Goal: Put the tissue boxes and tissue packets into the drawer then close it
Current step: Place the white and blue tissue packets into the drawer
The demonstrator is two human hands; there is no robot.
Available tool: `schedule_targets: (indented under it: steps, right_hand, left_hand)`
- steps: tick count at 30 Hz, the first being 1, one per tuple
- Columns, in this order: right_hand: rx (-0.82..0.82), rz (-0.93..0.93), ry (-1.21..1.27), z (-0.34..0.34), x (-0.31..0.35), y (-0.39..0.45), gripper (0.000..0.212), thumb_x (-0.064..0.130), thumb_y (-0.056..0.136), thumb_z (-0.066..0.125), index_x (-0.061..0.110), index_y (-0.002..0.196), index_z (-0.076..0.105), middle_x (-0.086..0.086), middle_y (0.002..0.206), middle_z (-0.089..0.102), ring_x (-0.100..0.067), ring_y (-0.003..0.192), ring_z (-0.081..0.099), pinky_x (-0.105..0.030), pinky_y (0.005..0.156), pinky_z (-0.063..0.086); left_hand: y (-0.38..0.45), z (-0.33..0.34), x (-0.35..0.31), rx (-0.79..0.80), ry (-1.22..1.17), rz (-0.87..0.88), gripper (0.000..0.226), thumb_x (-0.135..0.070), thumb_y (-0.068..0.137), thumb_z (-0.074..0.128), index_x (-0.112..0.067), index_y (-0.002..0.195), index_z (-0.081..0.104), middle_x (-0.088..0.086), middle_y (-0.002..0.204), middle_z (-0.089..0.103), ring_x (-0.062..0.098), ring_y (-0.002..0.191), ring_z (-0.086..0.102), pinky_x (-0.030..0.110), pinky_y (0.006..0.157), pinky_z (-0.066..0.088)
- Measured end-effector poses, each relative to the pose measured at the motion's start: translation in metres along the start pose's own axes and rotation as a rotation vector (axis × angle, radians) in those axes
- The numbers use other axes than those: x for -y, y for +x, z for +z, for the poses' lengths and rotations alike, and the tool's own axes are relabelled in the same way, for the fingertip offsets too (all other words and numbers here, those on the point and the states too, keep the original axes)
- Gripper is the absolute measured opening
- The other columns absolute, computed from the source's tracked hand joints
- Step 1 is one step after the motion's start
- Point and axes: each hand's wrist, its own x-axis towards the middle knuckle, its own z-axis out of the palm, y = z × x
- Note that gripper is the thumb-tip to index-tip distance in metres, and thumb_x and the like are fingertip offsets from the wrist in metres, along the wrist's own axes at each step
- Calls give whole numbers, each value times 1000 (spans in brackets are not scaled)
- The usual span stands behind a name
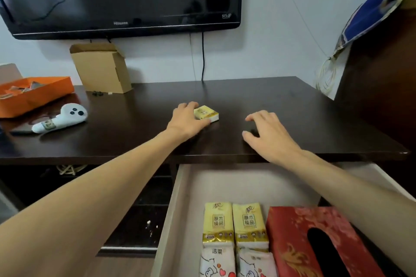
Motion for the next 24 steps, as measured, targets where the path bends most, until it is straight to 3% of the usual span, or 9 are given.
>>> schedule_targets:
  steps: [3,7,13,15,18,20,24]
  right_hand:
    - [-18,10,34,2,-4,4,47,45,95,57,27,138,52,4,144,49,-14,137,37,-34,99,38]
    - [-26,-56,191,-3,-6,0,44,35,91,65,29,133,56,9,140,52,-12,133,40,-30,95,35]
    - [52,-171,459,-13,-10,-3,46,25,88,74,32,131,61,13,138,53,-7,133,46,-36,112,39]
    - [106,-176,444,-13,-10,-2,58,39,86,73,38,141,55,15,149,46,-8,141,38,-38,114,34]
    - [213,-156,242,-8,-6,0,71,61,84,60,49,151,41,17,163,32,-11,149,24,-37,110,26]
    - [243,-182,93,-7,-1,-2,65,59,90,59,46,152,43,11,165,33,-16,149,28,-38,111,27]
    - [174,-192,169,-13,6,-7,49,48,89,70,33,135,65,3,146,51,-19,136,41,-44,111,36]
  left_hand:
    - [7,11,4,-12,8,-47,60,-59,83,68,-26,133,58,8,134,61,31,123,55,46,103,45]
    - [-10,11,0,82,-165,102,51,-54,77,77,-30,120,65,-2,124,66,18,113,60,39,99,48]
    - [-39,14,-20,283,-225,256,73,-51,78,78,-26,142,51,-8,136,59,10,124,54,32,107,43]
    - [-48,6,-20,302,-240,253,67,-48,82,76,-25,140,53,-8,136,60,10,124,54,30,105,44]
    - [-78,-9,-11,167,-245,228,41,-33,92,69,-24,132,62,-7,133,62,9,123,55,28,103,44]
    - [-110,-16,-7,116,-262,237,32,-22,95,65,-22,127,65,-7,129,64,8,122,55,30,105,43]
    - [-172,-23,-6,137,-287,339,27,-14,94,65,-21,120,67,-7,124,63,6,118,57,18,102,40]
